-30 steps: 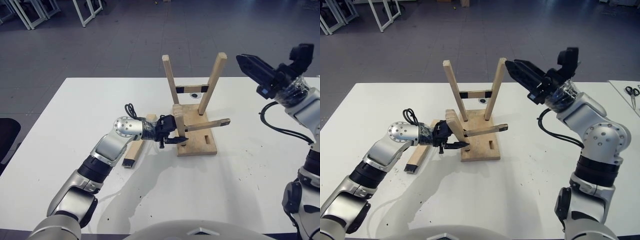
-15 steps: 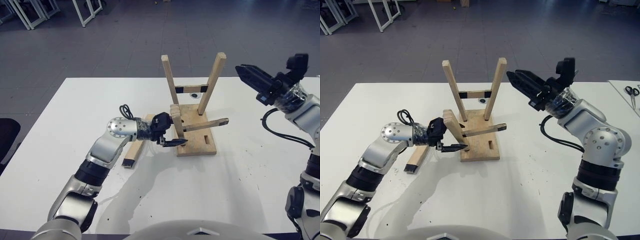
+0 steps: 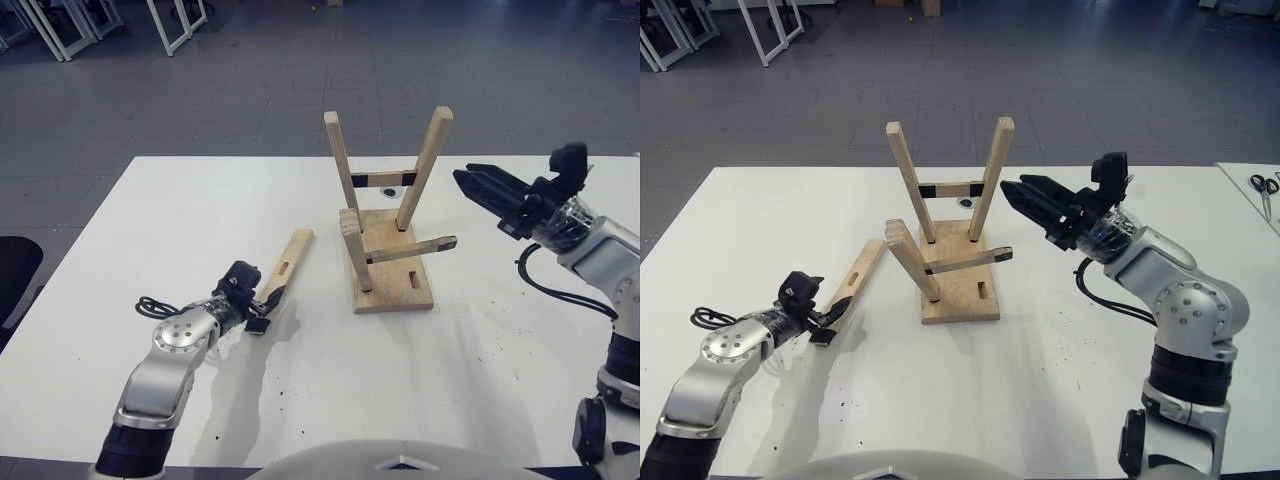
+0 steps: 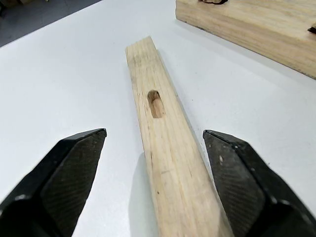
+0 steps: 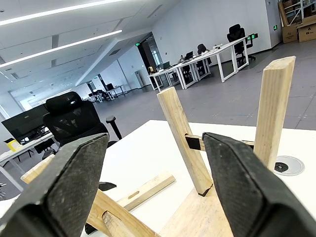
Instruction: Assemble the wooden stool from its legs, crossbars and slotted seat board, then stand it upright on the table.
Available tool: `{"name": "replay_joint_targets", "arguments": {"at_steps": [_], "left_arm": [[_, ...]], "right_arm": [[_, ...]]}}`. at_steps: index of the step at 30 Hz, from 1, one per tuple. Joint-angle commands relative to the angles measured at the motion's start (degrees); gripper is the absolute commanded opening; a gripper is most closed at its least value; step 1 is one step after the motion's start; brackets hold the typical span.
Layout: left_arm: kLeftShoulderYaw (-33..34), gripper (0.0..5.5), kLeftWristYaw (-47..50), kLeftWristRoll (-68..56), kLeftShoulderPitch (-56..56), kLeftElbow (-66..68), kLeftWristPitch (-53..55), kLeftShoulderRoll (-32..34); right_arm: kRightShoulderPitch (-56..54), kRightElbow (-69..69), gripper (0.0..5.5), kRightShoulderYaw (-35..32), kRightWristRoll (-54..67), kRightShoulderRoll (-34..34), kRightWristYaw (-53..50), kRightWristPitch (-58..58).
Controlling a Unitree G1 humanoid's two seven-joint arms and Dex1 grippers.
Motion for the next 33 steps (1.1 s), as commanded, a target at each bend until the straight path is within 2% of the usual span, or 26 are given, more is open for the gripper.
{"name": "replay_joint_targets", "arguments": {"at_steps": [1, 6, 14, 17, 20, 23, 26, 30, 33], "left_arm": [[0.8, 3.64, 1.6, -0.6, -0.3, -0.9, 4.5, -1.4], [-0.4, 3.64, 1.5, -0.9, -1.0, -1.7, 9.5, -1.7], [-0.4, 2.44, 2.6, 1.0, -4.0, 0.1, 10.8, -0.7], [3.3, 2.04, 2.7, -1.3, -8.2, 2.8, 5.8, -3.0], [13.4, 2.03, 1.4, -12.6, -19.6, 3.7, 0.6, -7.9], [19.8, 2.03, -2.4, -30.9, -29.8, 0.4, 6.2, -9.3], [20.9, 2.02, -3.4, -47.7, -35.9, -2.6, 13.7, -8.7], [19.4, 2.02, -3.8, -65.8, -38.6, -4.8, 21.9, -5.5], [17.8, 2.02, -4.1, -73.2, -38.1, -4.7, 25.5, -1.8]], "right_arm": [[0.6, -0.8, 3.48, 0.6, -0.5, 0.3, -0.3, -0.2], [0.6, -1.0, 3.48, 1.1, -0.7, 0.3, -0.3, -0.3], [-1.0, -1.0, 3.48, 0.0, 1.1, 0.7, -1.7, 0.1], [-4.7, -0.5, 3.48, -2.9, 6.6, 2.2, -5.8, 0.8], [-10.1, -1.3, 4.05, -4.1, 15.3, 3.0, -11.2, 2.4], [-13.1, -2.6, 4.60, -2.1, 22.5, 3.6, -15.7, 4.0], [-15.2, -2.3, 4.69, 1.6, 28.8, 5.3, -19.6, 5.3], [-16.1, -2.0, 4.69, 6.0, 35.8, 6.8, -22.1, 5.9], [-16.3, -2.2, 4.69, 8.5, 39.6, 6.2, -21.0, 6.6]]}}
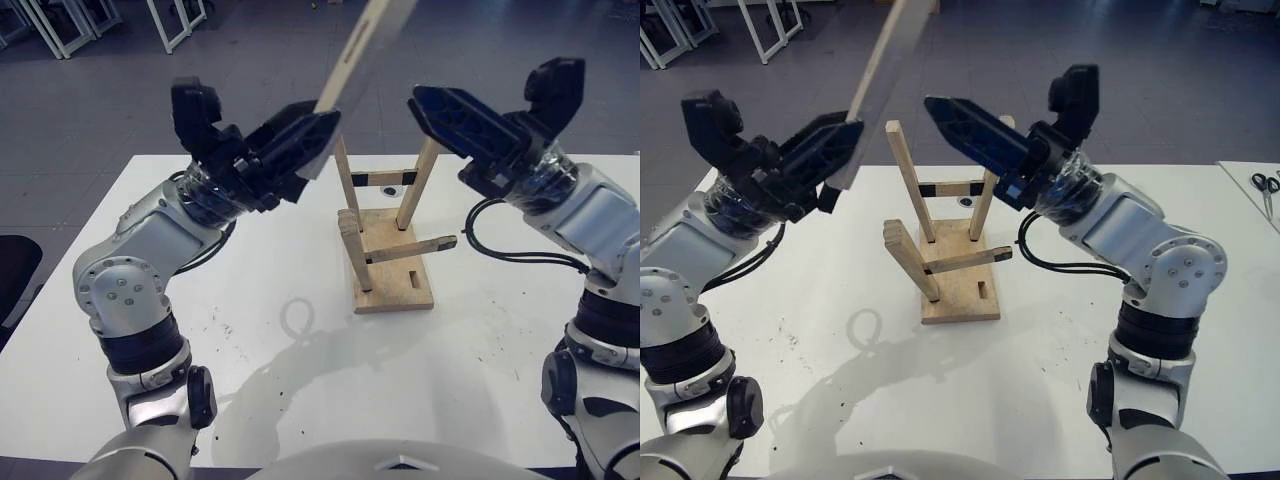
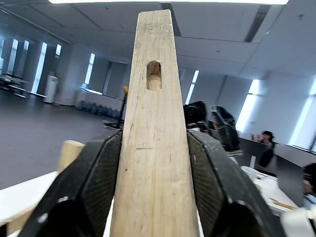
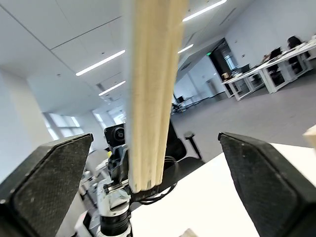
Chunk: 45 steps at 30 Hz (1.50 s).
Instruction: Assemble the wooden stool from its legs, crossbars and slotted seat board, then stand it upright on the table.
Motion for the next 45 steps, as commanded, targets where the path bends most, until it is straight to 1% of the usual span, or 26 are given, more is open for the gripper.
{"name": "replay_joint_targets", "arguments": {"at_steps": [1, 4, 5, 6, 13, 19, 20, 24, 25, 26, 27, 30, 32, 34, 35, 38, 39, 41, 43, 45], "left_arm": [[-2.1, 2.02, -0.8, -6.1, -0.5, -0.1, 4.0, 4.9], [-3.9, 2.02, -1.8, -7.8, 0.2, -0.1, 4.9, 7.4], [-4.3, 2.02, -2.1, -7.8, 0.5, -0.1, 4.9, 8.1], [-4.6, 2.02, -2.2, -8.0, 0.6, -0.1, 4.8, 8.7], [-5.1, 2.02, -2.8, -10.9, 1.0, 0.3, 3.9, 10.7], [-5.1, 2.02, -2.8, -13.4, 0.9, 0.3, 3.0, 11.6], [-5.1, 2.02, -2.7, -13.6, 0.9, 0.4, 2.9, 11.8], [-5.2, 2.02, -2.5, -14.7, 0.5, 0.2, 2.0, 11.7], [-4.6, 2.38, -2.1, -15.5, 0.1, 0.2, 1.1, 11.3], [-3.8, 2.50, -1.5, -16.6, -0.5, 0.4, -0.2, 10.8], [-2.4, 2.74, -0.4, -18.0, -1.7, 1.3, -2.0, 10.3], [4.3, 2.76, 4.1, -19.7, -5.9, 7.9, -9.2, 10.7], [6.2, 2.76, 5.4, -15.4, -5.5, 11.1, -12.1, 11.3], [5.0, 2.76, 6.6, -7.3, -2.6, 12.5, -14.1, 12.0], [3.4, 2.76, 6.9, -2.6, -0.8, 13.0, -14.7, 12.5], [-5.6, 2.76, 11.3, 20.9, 6.7, 19.4, -21.0, 13.3], [-7.3, 2.76, 12.6, 25.6, 8.7, 20.2, -21.9, 13.2], [-8.8, 2.76, 13.6, 30.3, 10.8, 19.9, -22.7, 12.0], [-9.7, 2.76, 13.6, 33.5, 11.1, 19.7, -23.0, 10.5], [-10.0, 2.76, 13.2, 35.3, 10.6, 19.8, -23.0, 9.3]], "right_arm": [[-1.6, -0.7, 4.69, 2.6, 4.9, -0.6, 1.0, 1.3], [-2.7, -1.4, 4.69, 4.0, 5.5, -2.7, 4.2, 2.6], [-2.9, -1.5, 4.49, 4.3, 5.0, -3.4, 5.2, 2.9], [-3.1, -1.7, 4.44, 4.5, 4.0, -4.1, 6.5, 3.0], [-3.9, -3.2, 3.08, 5.3, -3.6, -8.0, 16.7, 3.3], [-3.8, -3.2, 2.09, 5.9, -7.4, -9.3, 21.0, 3.1], [-3.9, -2.9, 2.02, 5.8, -7.7, -9.4, 21.2, 3.1], [-4.4, -2.0, 2.02, 5.5, -7.8, -9.0, 20.8, 3.0], [-4.3, -1.8, 2.02, 5.5, -8.1, -9.1, 20.7, 3.0], [-4.2, -1.6, 2.02, 5.4, -8.3, -9.1, 20.5, 3.0], [-4.0, -1.4, 2.02, 5.1, -8.6, -9.2, 20.2, 2.8], [-3.2, 1.6, 2.02, 1.4, -11.3, -10.0, 17.9, 0.3], [-1.7, 4.2, 2.02, -2.4, -14.4, -11.5, 16.9, -1.9], [1.7, 5.5, 2.02, -6.1, -17.5, -14.8, 17.9, -2.7], [3.5, 5.8, 2.02, -7.5, -19.0, -16.4, 18.9, -2.9], [11.7, 7.7, 2.02, -9.4, -29.1, -22.9, 25.8, -6.1], [14.7, 7.9, 2.02, -8.5, -33.3, -25.1, 28.7, -7.8], [19.8, 8.7, 2.02, -4.3, -41.7, -28.8, 33.8, -11.7], [22.2, 10.0, 2.02, 0.1, -48.6, -29.7, 37.3, -15.1], [23.0, 10.6, 2.02, 4.5, -53.8, -28.7, 39.3, -17.3]]}}
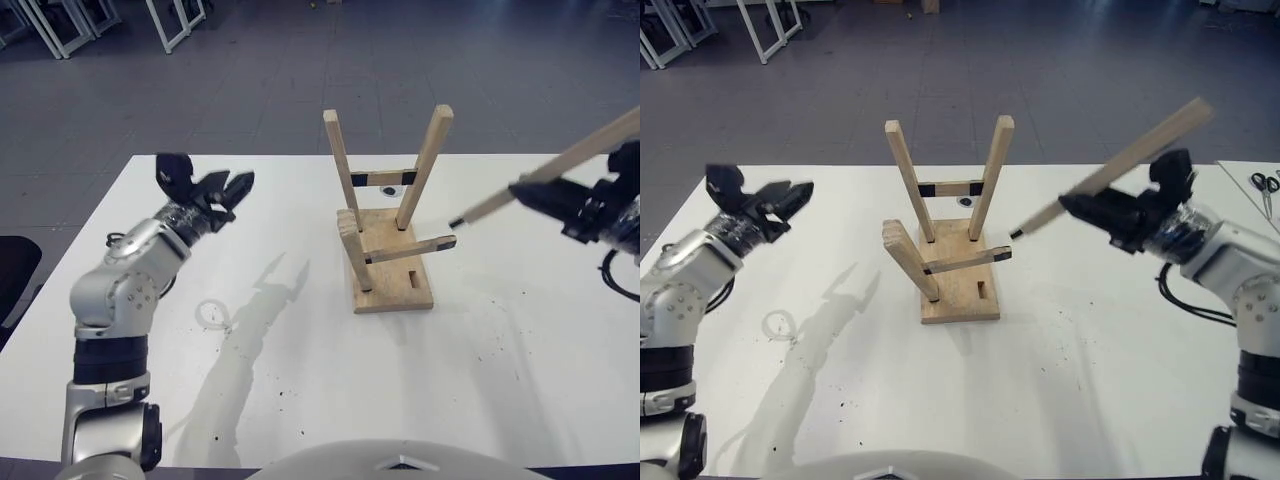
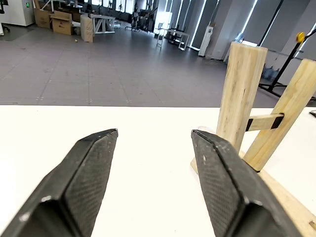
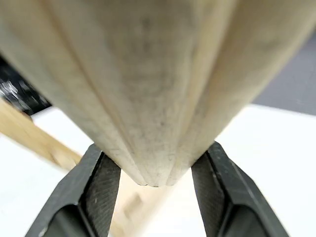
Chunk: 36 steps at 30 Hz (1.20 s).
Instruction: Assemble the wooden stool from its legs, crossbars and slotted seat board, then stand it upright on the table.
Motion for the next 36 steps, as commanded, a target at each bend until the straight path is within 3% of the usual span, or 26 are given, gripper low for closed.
{"name": "replay_joint_targets", "arguments": {"at_steps": [1, 9, 18, 28, 36], "left_arm": [[-0.5, 2.76, -0.2, 3.2, -1.3, -0.2, -0.1, -2.3], [1.1, 2.76, -1.2, 4.3, 0.0, -0.9, 1.4, -4.8], [1.4, 2.76, -3.3, 7.3, 1.0, 0.6, 1.1, -5.6], [1.1, 2.76, -5.1, 9.4, 0.6, 0.9, 1.4, -7.0], [1.1, 2.76, -6.3, 10.0, 1.0, 0.7, 2.2, -6.8]], "right_arm": [[1.1, 0.7, 2.02, 7.6, -8.4, 1.7, 3.1, -4.0], [8.0, -14.2, 2.02, 17.3, -8.0, 9.0, 5.6, -1.3], [3.8, -20.8, 2.02, 11.6, -3.1, 10.2, 2.5, 2.7], [-5.3, -1.1, 2.02, 20.6, -15.3, 17.9, 5.4, -6.3], [-11.0, 8.2, 2.02, 24.3, -22.7, 17.1, 11.3, -11.1]]}}
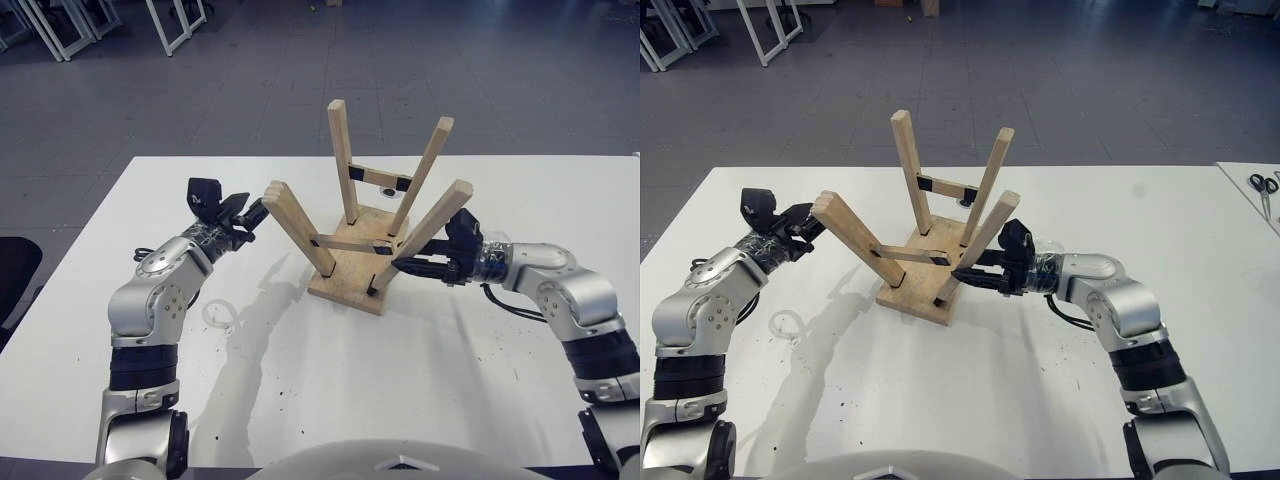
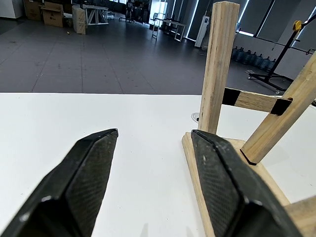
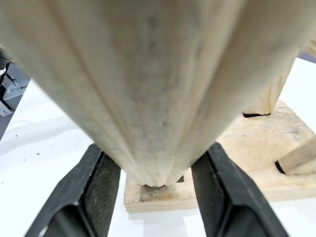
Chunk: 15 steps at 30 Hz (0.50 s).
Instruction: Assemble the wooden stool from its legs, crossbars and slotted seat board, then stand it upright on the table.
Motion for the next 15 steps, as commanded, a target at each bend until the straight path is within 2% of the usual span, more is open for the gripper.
{"name": "replay_joint_targets", "arguments": {"at_steps": [1, 6, 10, 15], "left_arm": [[0.2, 2.76, -1.0, 1.0, 0.2, -0.1, 1.1, 0.2], [0.1, 2.76, -1.8, 1.6, -0.1, -0.4, 1.6, 0.0], [-0.2, 2.76, -2.4, 1.8, -0.1, -0.6, 2.0, -0.2], [0.5, 2.76, -3.7, 1.4, -1.1, -2.0, 1.6, 0.4]], "right_arm": [[-3.0, 5.8, 2.02, 1.2, -4.7, -0.1, -0.4, 0.6], [-5.2, 11.7, 2.02, 4.2, -11.6, 2.9, -4.2, -4.6], [-6.8, 12.6, 2.02, 3.3, -14.1, 5.7, -8.1, -7.5], [-7.9, 16.6, 2.02, 8.4, -19.0, 5.4, -5.6, -6.4]]}}
